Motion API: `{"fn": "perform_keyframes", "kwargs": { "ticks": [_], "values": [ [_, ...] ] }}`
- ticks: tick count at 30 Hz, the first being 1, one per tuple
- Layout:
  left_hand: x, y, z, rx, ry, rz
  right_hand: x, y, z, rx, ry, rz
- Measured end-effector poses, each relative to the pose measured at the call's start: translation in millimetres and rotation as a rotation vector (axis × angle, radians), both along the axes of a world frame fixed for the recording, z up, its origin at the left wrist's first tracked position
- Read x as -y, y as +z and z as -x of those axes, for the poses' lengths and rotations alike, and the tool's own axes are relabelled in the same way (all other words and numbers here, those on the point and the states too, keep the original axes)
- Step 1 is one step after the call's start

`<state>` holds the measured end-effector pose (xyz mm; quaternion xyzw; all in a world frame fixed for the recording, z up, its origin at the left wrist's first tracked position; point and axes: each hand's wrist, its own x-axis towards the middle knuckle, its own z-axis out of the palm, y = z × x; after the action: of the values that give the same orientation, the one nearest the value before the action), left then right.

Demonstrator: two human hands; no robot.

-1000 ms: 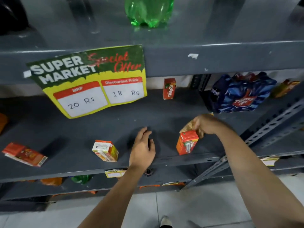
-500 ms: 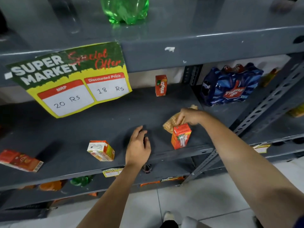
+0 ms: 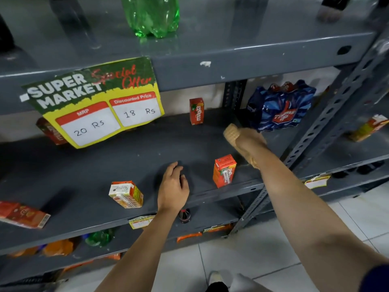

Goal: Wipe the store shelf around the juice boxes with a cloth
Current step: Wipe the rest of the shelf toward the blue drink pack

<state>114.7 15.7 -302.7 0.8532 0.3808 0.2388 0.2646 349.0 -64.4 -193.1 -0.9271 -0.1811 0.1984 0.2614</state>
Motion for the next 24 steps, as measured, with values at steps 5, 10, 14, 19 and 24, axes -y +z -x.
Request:
{"fn": "perform_keyframes", "kwargs": {
  "ticks": [5,10,14,19,24],
  "values": [
    [-0.2,0.4,0.3,0.007,-0.017,0.012,16.8,-19.4,15.7,-0.083,0.155,0.151],
    [0.3,0.2,0.8,-0.002,-0.022,0.024,36.5,-30.9,25.7,-0.07,0.211,0.235],
    [0.7,1.0,1.5,-0.009,-0.032,0.022,48.5,-27.9,39.8,-0.163,0.15,0.148],
    [1.0,2.0,1.8,-0.013,-0.037,0.022,69.3,-17.6,61.9,-0.172,0.048,0.219],
    [0.4,1.1,1.6,-0.012,-0.041,0.027,98.5,-12.9,81.8,-0.23,0.115,0.298]
  ]
}}
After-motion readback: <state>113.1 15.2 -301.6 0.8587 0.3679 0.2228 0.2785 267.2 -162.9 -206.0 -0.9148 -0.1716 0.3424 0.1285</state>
